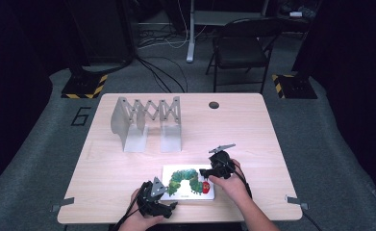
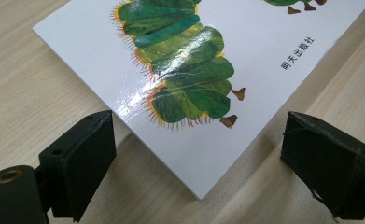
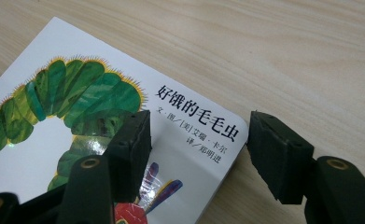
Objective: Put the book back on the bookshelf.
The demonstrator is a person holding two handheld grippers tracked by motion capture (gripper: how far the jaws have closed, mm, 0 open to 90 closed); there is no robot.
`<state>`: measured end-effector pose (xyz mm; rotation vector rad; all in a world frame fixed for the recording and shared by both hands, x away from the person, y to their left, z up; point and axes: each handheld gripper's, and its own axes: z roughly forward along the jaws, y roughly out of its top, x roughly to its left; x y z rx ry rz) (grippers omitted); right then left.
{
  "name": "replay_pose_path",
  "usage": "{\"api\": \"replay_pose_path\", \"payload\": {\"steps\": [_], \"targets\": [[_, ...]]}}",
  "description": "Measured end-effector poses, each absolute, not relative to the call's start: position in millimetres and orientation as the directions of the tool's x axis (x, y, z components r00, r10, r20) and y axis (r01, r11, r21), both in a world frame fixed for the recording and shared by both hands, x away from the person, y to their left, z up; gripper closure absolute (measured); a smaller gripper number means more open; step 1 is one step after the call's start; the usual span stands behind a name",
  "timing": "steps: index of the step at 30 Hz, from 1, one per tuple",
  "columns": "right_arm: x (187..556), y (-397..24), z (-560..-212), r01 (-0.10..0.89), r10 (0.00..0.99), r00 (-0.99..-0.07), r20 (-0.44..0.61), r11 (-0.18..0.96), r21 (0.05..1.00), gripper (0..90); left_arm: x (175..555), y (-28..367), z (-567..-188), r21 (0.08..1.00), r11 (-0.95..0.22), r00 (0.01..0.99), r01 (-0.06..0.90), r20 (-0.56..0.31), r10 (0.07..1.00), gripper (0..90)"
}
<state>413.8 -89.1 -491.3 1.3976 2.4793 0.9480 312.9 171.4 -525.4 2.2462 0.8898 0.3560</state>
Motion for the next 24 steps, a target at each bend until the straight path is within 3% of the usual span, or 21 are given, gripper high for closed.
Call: {"api": "replay_pose_path", "payload": {"steps": [24], "targets": [[407, -88, -477, 0.686, 0.801, -0.578, 0.158, 0.372, 0.625, 40.7, 311, 162, -530, 0.705, -0.48, 0.666, 0.522, 0.015, 0.746, 1.0]]}}
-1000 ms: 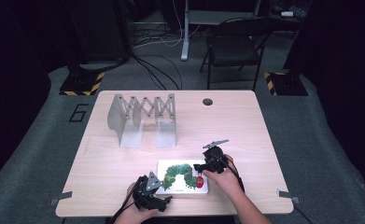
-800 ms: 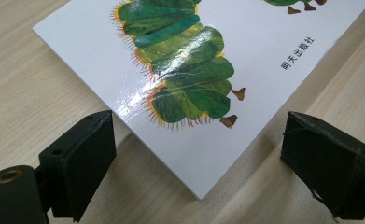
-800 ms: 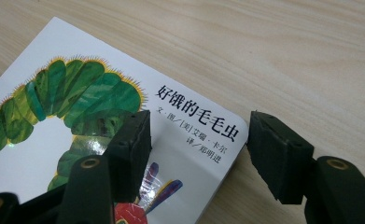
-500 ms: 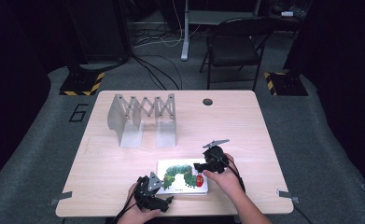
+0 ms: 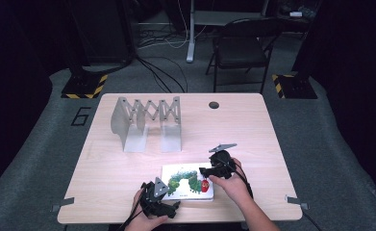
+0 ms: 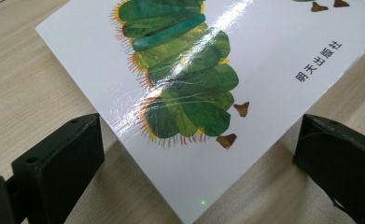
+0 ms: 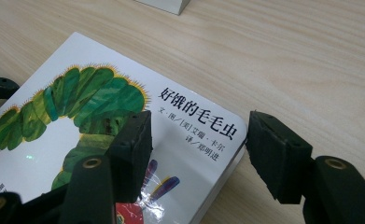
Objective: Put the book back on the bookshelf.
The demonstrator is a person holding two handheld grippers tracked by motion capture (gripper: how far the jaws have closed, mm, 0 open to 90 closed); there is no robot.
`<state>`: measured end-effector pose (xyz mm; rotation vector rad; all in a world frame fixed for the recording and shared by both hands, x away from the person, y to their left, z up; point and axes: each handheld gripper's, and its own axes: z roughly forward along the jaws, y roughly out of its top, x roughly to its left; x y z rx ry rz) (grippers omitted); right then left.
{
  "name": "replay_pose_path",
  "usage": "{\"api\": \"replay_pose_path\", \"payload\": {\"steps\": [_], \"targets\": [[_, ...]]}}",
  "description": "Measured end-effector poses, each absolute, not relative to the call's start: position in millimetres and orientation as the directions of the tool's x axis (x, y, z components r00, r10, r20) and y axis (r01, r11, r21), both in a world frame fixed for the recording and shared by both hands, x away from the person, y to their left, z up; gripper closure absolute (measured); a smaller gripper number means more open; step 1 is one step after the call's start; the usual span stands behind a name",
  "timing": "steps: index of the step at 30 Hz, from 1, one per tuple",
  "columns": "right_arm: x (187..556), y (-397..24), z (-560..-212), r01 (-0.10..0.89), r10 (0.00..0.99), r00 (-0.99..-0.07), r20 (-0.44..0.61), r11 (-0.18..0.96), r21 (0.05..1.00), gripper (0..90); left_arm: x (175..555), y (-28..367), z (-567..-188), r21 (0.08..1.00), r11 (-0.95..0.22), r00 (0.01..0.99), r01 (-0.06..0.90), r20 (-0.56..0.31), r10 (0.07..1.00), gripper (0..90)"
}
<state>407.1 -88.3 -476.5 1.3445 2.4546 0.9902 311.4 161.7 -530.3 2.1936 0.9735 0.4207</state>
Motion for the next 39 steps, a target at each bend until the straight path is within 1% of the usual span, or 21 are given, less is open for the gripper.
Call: {"api": "replay_pose_path", "payload": {"steps": [7, 10, 11, 15, 22, 27, 34, 35, 39], "targets": [[405.4, -88.2, -473.0, 0.671, 0.794, -0.591, 0.142, 0.386, 0.633, 40.7, 311.9, 162.4, -529.9, 0.699, -0.485, 0.667, 0.526, 0.015, 0.745, 0.3], [404.5, -86.4, -472.0, 0.676, 0.8, -0.581, 0.152, 0.371, 0.637, 40.7, 312.3, 162.3, -530.1, 0.7, -0.477, 0.66, 0.532, 0.009, 0.751, 0.1], [404.7, -87.6, -471.9, 0.665, 0.791, -0.595, 0.14, 0.388, 0.638, 40.7, 312.3, 162.3, -530.1, 0.7, -0.477, 0.66, 0.532, 0.009, 0.751, 0.0], [403.6, -85.8, -471.4, 0.671, 0.793, -0.59, 0.149, 0.38, 0.637, 40.7, 313.8, 162.9, -530.5, 0.704, -0.468, 0.643, 0.534, 0.021, 0.765, 0.0], [403.2, -84.9, -471.0, 0.669, 0.792, -0.593, 0.146, 0.383, 0.637, 40.7, 314.7, 163.5, -529.4, 0.694, -0.474, 0.647, 0.542, 0.016, 0.763, 0.0], [402.9, -84.0, -470.4, 0.669, 0.792, -0.591, 0.153, 0.375, 0.641, 40.8, 315.5, 161.4, -528.6, 0.688, -0.464, 0.63, 0.558, 0.014, 0.777, 0.0], [402.6, -83.2, -469.8, 0.662, 0.792, -0.592, 0.153, 0.369, 0.652, 41.2, 317.1, 160.6, -527.2, 0.684, -0.471, 0.62, 0.558, 0.035, 0.784, 0.0], [402.3, -82.6, -469.6, 0.66, 0.79, -0.592, 0.158, 0.364, 0.657, 41.3, 316.8, 159.9, -526.0, 0.683, -0.49, 0.627, 0.541, 0.061, 0.777, 0.1], [402.4, -82.3, -470.2, 0.659, 0.792, -0.591, 0.153, 0.365, 0.658, 41.3, 316.6, 159.6, -525.0, 0.677, -0.5, 0.632, 0.54, 0.066, 0.772, 0.6]]}}
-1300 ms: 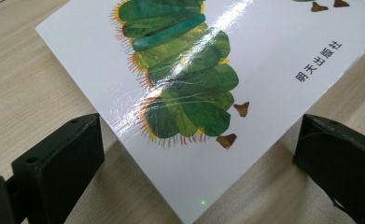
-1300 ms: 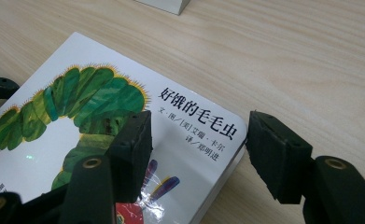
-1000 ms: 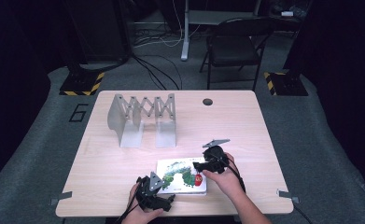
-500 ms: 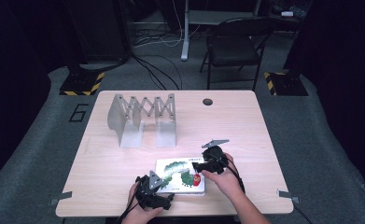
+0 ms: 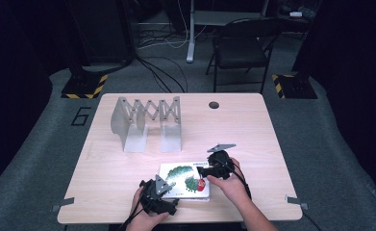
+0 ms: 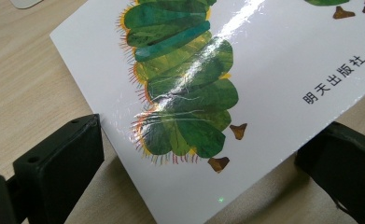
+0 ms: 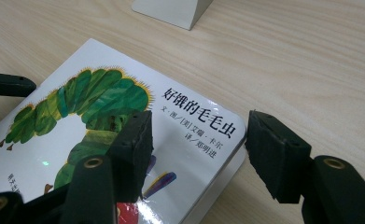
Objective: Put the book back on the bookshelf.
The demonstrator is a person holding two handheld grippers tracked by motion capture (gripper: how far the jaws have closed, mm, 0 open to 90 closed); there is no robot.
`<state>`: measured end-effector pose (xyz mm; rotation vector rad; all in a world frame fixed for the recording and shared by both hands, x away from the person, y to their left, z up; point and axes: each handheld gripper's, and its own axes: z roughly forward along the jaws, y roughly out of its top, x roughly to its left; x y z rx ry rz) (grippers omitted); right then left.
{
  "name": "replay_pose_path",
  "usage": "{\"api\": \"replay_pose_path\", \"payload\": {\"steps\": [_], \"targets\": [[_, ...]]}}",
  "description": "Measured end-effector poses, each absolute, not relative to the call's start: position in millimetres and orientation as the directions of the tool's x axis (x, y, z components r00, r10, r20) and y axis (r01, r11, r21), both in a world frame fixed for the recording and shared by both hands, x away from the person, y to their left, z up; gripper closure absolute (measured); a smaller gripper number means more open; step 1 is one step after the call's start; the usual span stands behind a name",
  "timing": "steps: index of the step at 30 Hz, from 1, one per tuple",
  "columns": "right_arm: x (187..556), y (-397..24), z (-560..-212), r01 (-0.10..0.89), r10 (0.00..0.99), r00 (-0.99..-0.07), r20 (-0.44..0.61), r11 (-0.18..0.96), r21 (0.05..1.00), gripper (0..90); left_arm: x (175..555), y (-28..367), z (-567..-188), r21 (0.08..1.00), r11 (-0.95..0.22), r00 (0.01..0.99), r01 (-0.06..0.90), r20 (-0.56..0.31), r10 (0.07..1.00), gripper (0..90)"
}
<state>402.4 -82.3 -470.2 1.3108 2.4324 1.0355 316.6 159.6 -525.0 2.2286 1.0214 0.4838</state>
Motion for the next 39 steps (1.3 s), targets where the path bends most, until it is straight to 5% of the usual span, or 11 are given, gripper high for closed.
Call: {"api": "replay_pose_path", "payload": {"steps": [39], "targets": [[403.8, -82.0, -470.2, 0.659, 0.795, -0.584, 0.167, 0.344, 0.669, 41.3, 312.6, 156.0, -522.7, 0.686, -0.541, 0.651, 0.485, 0.13, 0.748, 4.4]]}}
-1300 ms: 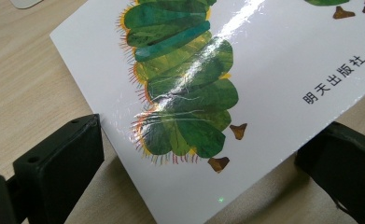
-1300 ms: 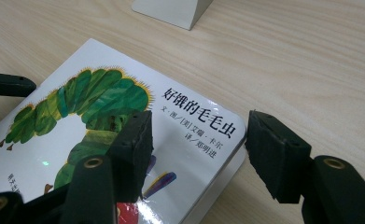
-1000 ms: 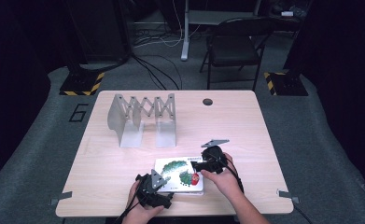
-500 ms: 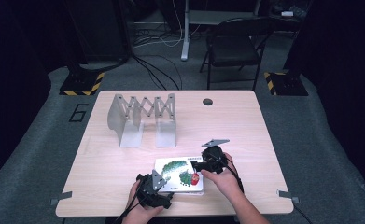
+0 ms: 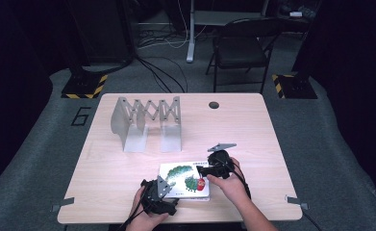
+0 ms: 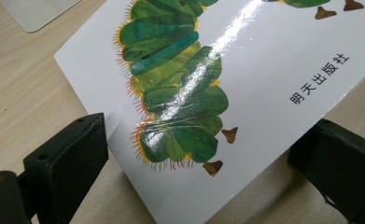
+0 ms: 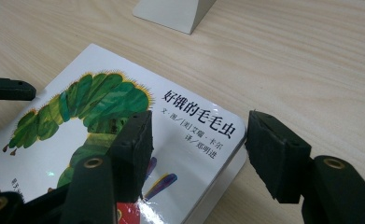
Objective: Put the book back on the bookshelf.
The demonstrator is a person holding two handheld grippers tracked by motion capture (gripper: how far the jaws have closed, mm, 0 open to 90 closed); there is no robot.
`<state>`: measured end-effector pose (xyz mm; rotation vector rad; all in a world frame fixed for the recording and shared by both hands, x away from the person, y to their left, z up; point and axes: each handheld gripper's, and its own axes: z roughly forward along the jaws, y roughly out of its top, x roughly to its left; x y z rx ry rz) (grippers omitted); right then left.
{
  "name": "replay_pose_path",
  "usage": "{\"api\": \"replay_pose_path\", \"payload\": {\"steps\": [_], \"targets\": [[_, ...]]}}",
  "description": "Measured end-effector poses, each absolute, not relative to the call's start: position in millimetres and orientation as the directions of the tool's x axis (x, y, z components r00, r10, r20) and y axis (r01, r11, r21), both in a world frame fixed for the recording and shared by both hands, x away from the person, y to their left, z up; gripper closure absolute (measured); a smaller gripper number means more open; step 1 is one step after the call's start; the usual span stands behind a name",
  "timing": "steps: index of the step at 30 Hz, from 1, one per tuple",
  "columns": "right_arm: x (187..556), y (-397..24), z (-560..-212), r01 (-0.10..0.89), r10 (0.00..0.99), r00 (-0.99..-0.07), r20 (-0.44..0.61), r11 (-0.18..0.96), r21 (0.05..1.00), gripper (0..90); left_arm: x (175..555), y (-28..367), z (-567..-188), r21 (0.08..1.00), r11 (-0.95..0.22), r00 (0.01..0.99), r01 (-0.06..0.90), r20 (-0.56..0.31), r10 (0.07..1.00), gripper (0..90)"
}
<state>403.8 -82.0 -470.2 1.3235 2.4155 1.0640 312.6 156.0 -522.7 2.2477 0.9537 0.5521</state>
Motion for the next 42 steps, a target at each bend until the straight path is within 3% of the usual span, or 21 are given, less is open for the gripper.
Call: {"api": "replay_pose_path", "payload": {"steps": [38, 42], "targets": [[403, -82, -470, 0.656, 0.793, -0.588, 0.16, 0.352, 0.668, 41.3, 306, 152, -522, 0.698, -0.563, 0.642, 0.443, 0.192, 0.742, 8.5], [403, -82, -470, 0.656, 0.792, -0.589, 0.161, 0.351, 0.668, 41.3, 301, 149, -522, 0.707, -0.587, 0.658, 0.395, 0.229, 0.718, 15.2]]}}
